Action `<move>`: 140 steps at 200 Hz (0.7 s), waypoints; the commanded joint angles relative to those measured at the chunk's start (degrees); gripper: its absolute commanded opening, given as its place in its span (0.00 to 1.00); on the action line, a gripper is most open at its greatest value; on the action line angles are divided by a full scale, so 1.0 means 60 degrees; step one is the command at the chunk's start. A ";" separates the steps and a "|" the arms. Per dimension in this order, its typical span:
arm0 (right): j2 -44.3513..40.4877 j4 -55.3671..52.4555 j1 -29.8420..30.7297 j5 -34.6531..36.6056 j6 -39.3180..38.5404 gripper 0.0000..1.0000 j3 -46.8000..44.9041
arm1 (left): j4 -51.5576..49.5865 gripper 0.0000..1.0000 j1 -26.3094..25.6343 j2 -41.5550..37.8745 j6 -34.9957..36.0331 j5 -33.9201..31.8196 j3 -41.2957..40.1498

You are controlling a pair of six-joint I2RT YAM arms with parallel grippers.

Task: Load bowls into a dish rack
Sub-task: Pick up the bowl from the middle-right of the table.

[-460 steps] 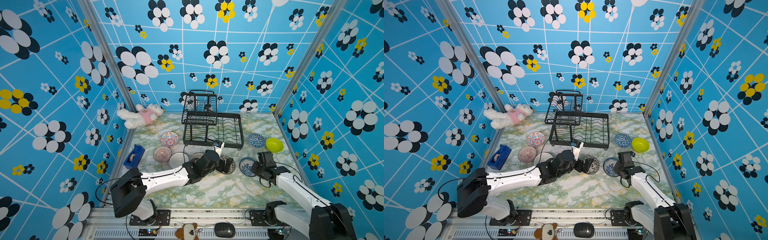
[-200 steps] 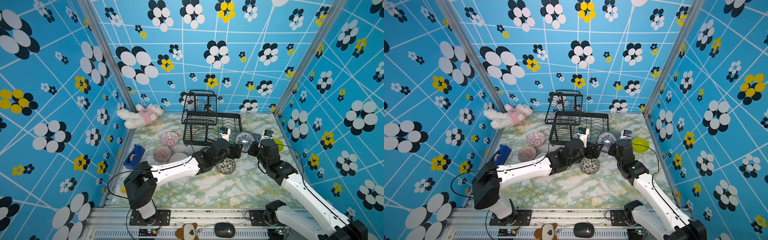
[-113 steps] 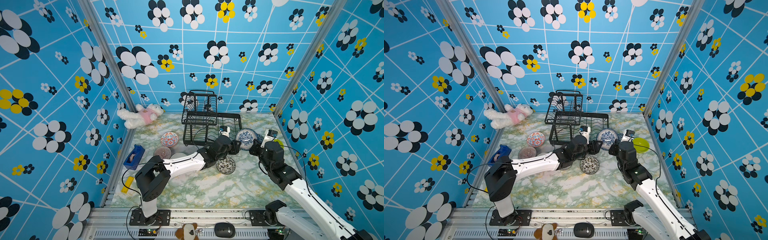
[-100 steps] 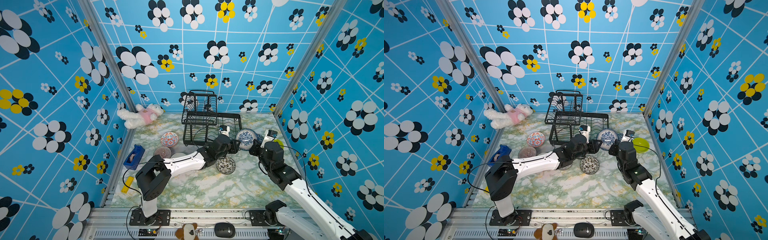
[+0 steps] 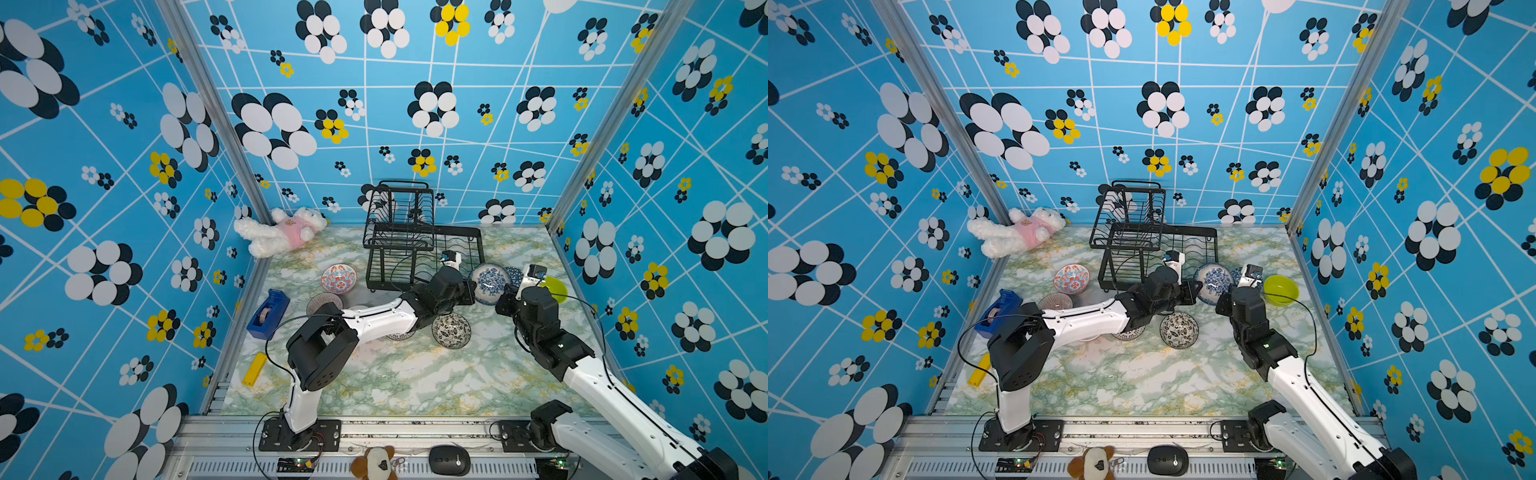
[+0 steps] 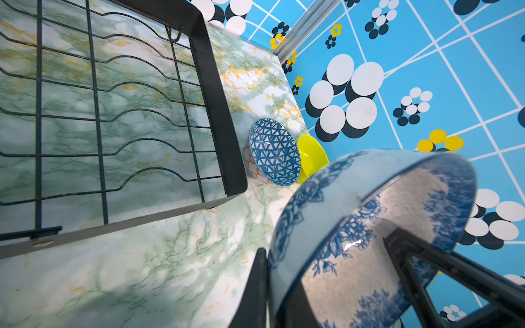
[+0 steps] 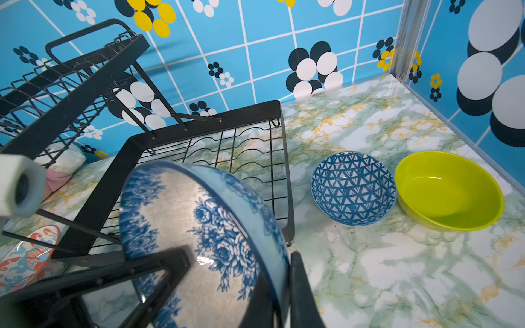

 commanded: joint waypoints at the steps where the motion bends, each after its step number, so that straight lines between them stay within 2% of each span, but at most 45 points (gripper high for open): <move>1: -0.0086 0.0703 -0.0044 -0.0348 0.1125 0.03 0.0355 | 0.1141 0.00 -0.0035 -0.0123 -0.0215 0.1150 0.0428; 19: -0.0045 0.0093 -0.0068 -0.0254 0.1557 0.23 0.0688 | 0.1013 0.00 -0.0084 -0.0315 0.0070 0.0522 0.0444; 31: -0.0040 -0.0256 -0.0120 -0.0378 0.1917 0.32 0.0928 | 0.0792 0.00 -0.0169 -0.0476 0.0343 -0.0144 0.0483; 55: 0.0048 -0.1003 -0.0220 -0.0648 0.2625 0.48 0.1478 | 0.0596 0.00 -0.0294 -0.0607 0.0851 -0.1360 0.0605; 75: 0.0186 -0.1642 -0.0445 -0.0991 0.3201 0.57 0.1932 | 0.0750 0.00 -0.0349 -0.0556 0.1033 -0.2246 0.0627; 110: 0.0103 -0.2052 -0.1069 -0.2099 0.4272 0.78 0.2444 | 0.1111 0.00 -0.0428 -0.0126 0.1578 -0.3188 0.0968; 132: 0.0036 -0.2402 -0.1442 -0.2267 0.4898 0.98 0.2847 | 0.1492 0.00 -0.0619 0.0232 0.2305 -0.3817 0.1282; 140: 0.0016 -0.2453 -0.1531 -0.2297 0.5084 0.99 0.2955 | 0.1604 0.00 -0.0691 0.0383 0.2554 -0.3998 0.1410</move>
